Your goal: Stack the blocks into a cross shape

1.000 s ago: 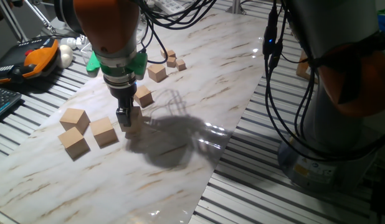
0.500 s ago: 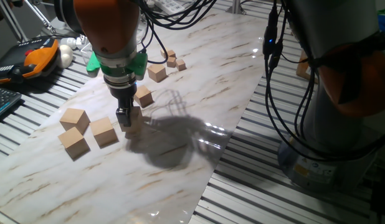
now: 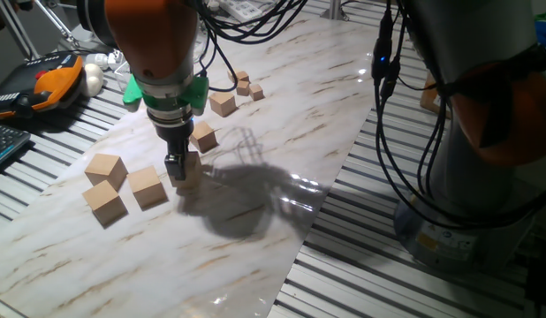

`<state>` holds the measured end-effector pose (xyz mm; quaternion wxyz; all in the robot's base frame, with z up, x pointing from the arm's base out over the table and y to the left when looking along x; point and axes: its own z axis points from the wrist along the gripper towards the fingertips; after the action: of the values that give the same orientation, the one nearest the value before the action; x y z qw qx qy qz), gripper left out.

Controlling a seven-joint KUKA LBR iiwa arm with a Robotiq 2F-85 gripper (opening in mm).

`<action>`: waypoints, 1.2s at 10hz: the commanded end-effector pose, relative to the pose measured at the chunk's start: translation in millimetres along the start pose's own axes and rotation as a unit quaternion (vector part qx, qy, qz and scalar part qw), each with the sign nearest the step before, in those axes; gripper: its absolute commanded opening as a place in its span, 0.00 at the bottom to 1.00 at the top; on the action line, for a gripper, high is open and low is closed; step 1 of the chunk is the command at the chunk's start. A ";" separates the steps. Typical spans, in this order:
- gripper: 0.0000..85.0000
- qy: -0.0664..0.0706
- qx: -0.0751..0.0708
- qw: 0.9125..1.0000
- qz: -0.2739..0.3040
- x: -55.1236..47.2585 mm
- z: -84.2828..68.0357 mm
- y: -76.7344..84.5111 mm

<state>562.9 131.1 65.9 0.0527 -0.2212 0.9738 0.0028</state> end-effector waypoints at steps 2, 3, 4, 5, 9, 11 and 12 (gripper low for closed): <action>0.00 -0.001 0.000 1.000 0.000 -0.7 0.7 -4.3; 0.00 -0.001 0.000 1.000 0.000 -0.7 1.4 -3.3; 0.00 -0.001 0.001 1.000 0.000 -0.9 2.5 -2.8; 0.00 -0.001 0.002 1.000 0.000 -0.9 4.2 -3.6; 0.00 -0.003 0.003 1.000 0.000 -1.6 11.7 -4.0; 0.00 -0.001 0.003 1.000 0.000 -1.5 11.8 -3.6; 0.00 0.001 0.004 1.000 -0.001 -1.5 11.8 -3.2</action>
<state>566.8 129.2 54.4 0.0521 -0.2216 0.9737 -0.0014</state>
